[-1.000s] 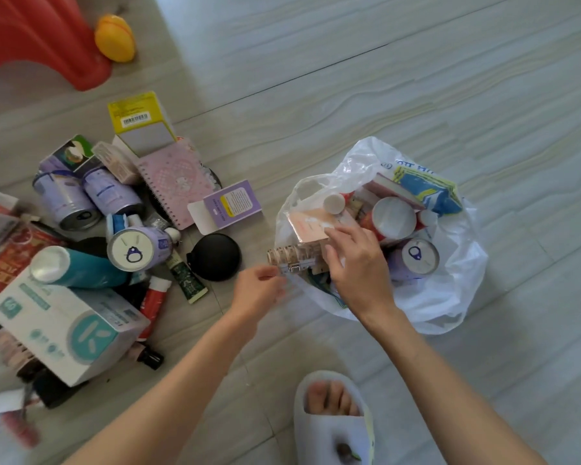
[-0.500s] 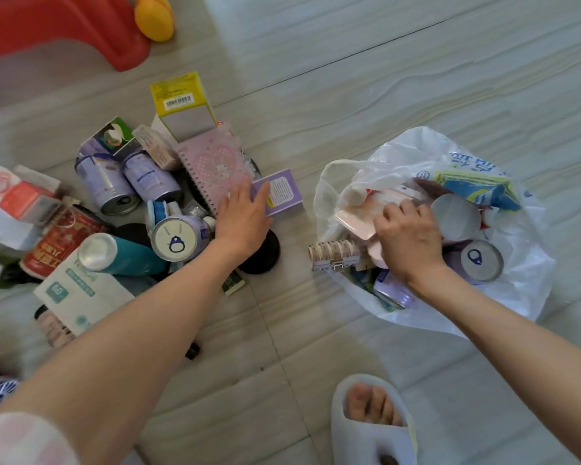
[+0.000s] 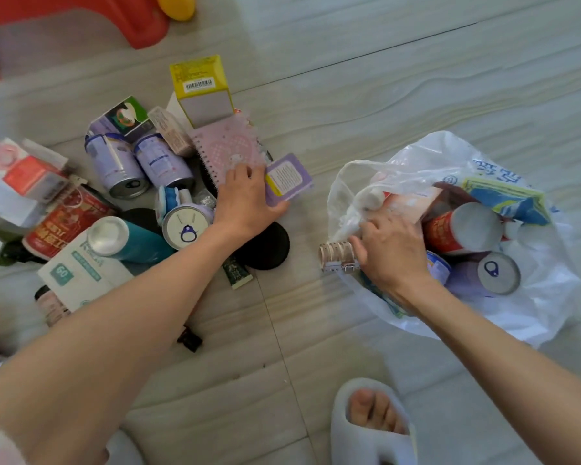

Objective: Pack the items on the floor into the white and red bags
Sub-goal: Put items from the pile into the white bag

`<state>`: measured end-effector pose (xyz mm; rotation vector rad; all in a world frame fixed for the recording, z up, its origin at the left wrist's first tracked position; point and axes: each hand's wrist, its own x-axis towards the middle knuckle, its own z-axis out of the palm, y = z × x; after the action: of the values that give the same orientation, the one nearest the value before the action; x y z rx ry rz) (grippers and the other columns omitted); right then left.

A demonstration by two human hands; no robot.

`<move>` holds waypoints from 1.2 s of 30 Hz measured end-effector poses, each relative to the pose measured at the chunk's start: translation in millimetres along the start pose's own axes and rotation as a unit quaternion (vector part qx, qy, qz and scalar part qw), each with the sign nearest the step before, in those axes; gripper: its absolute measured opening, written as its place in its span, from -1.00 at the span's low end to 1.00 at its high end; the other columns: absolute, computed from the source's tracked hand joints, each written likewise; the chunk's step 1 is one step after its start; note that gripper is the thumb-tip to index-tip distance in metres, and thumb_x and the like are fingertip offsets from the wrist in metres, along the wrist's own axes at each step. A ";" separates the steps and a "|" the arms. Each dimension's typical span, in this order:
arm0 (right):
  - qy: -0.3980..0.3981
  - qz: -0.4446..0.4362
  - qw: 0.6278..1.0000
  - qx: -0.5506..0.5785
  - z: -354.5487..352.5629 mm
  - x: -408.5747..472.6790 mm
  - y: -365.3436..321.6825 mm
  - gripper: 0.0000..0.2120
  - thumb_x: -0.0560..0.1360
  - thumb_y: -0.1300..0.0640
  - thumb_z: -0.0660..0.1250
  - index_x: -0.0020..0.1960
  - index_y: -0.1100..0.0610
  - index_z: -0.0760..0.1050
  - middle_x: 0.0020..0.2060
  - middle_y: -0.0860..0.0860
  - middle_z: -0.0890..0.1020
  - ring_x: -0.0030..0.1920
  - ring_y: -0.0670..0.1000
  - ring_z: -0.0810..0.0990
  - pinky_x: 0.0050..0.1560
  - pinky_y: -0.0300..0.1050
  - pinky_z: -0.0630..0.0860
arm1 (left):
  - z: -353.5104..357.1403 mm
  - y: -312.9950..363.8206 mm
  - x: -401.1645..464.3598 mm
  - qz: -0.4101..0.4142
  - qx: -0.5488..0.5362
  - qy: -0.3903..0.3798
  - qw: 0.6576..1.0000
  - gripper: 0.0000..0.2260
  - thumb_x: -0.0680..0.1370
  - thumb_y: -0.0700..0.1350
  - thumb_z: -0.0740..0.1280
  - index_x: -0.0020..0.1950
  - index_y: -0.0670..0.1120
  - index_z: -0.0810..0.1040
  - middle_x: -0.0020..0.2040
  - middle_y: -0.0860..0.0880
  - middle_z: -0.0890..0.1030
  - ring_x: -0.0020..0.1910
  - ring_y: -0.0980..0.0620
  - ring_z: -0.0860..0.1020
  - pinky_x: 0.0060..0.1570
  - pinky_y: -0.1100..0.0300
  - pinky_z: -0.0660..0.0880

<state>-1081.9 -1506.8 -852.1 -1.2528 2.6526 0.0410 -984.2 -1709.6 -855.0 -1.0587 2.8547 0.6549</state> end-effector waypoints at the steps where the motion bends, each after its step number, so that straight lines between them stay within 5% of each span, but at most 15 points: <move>1: 0.010 -0.025 0.999 0.024 0.2 -0.4 -7.2 -0.74 0.40 0.03 0.27 -0.25 0.22 0.55 -0.28 0.16 0.60 -0.20 0.21 0.57 -0.13 0.03 0.49 | -5.6 1.2 -2.1 -0.013 -0.037 0.016 0.999 -0.44 0.42 0.09 0.38 0.30 -0.19 0.36 0.15 -0.24 0.42 0.15 -0.22 0.38 0.13 -0.02 0.38; 4: -0.001 -0.111 0.987 0.115 3.5 2.9 -46.6 -0.63 0.41 0.01 0.34 0.06 0.27 0.53 -0.04 0.21 0.60 -0.01 0.24 0.56 0.00 0.10 0.53 | -25.9 3.7 -10.1 -0.005 -0.087 0.044 0.995 -0.41 0.42 0.07 0.40 0.34 -0.19 0.35 0.15 -0.23 0.42 0.16 -0.18 0.38 0.15 0.05 0.34; 8: -0.086 -0.170 0.974 0.123 31.0 16.5 -100.8 -0.27 0.43 -0.07 0.34 0.45 0.25 0.18 0.37 0.21 0.33 0.32 0.24 0.33 0.23 0.17 0.41 | -47.7 2.7 -33.0 0.003 -0.067 0.079 0.995 -0.37 0.42 0.13 0.37 0.39 -0.15 0.31 0.16 -0.20 0.43 0.17 -0.16 0.37 0.18 0.01 0.35; 13: -0.081 -0.174 0.975 0.108 45.4 35.6 -111.6 -0.28 0.39 -0.08 0.35 0.42 0.22 0.22 0.25 0.25 0.40 0.14 0.27 0.40 0.05 0.17 0.48 | -51.6 4.1 -70.5 -0.030 -0.080 0.062 0.994 -0.31 0.35 0.22 0.20 0.40 -0.12 0.32 0.15 -0.14 0.43 0.16 -0.10 0.35 0.18 0.08 0.30; 17: -0.046 -0.132 0.973 0.182 32.6 5.5 -93.5 -0.24 0.29 -0.03 0.45 0.37 0.25 0.27 0.17 0.25 0.43 0.12 0.26 0.41 0.12 0.12 0.44 | -60.5 13.2 -83.8 -0.035 -0.129 0.091 0.987 -0.34 0.36 0.24 0.21 0.38 -0.08 0.37 0.15 -0.08 0.46 0.16 -0.01 0.38 0.12 0.27 0.24; 23: 0.134 -0.017 0.956 0.261 5.6 -54.9 -37.3 -0.36 0.25 -0.08 0.37 0.23 0.19 0.30 0.13 0.19 0.51 0.09 0.15 0.43 0.15 -0.09 0.31 | -58.4 41.9 -93.3 -0.089 -0.286 0.085 0.950 -0.54 0.41 0.19 0.28 0.21 -0.01 0.49 0.06 0.06 0.56 0.05 0.04 0.50 0.08 0.13 0.44; 28: 0.217 0.102 0.959 0.148 -14.3 -57.7 30.4 -0.34 0.32 -0.21 0.28 0.25 0.22 0.42 0.18 0.24 0.49 0.06 0.24 0.42 0.14 0.03 0.35 | -31.6 69.2 -91.8 -0.111 -0.294 0.023 0.949 -0.72 0.46 0.04 0.33 0.14 0.01 0.53 -0.04 0.05 0.56 -0.06 0.03 0.52 -0.18 0.32 0.37; 32: 0.234 0.133 0.961 0.055 -28.3 -36.3 50.5 -0.40 0.32 -0.27 0.24 0.21 0.09 0.50 0.12 0.23 0.53 0.01 0.26 0.47 0.03 0.12 0.41 | -6.5 84.6 -86.2 -0.101 -0.269 -0.038 0.957 -0.61 0.36 0.17 0.24 0.07 0.00 0.56 -0.05 -0.02 0.61 -0.03 -0.05 0.54 -0.06 0.10 0.46; 36: 0.209 0.163 0.964 0.013 -32.0 -12.7 57.0 -0.43 0.32 -0.22 0.38 0.24 0.04 0.49 0.12 0.24 0.52 0.02 0.27 0.49 -0.02 0.12 0.38 | 10.9 105.8 -78.6 -0.095 -0.254 -0.042 0.962 -0.67 0.44 0.10 0.34 0.11 -0.06 0.56 -0.01 -0.05 0.62 0.00 -0.05 0.54 0.02 0.11 0.46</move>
<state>-1123.3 -1464.4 -821.8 -0.8788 3.1842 -0.2317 -991.5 -1584.8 -811.9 -1.2951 2.5232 1.4206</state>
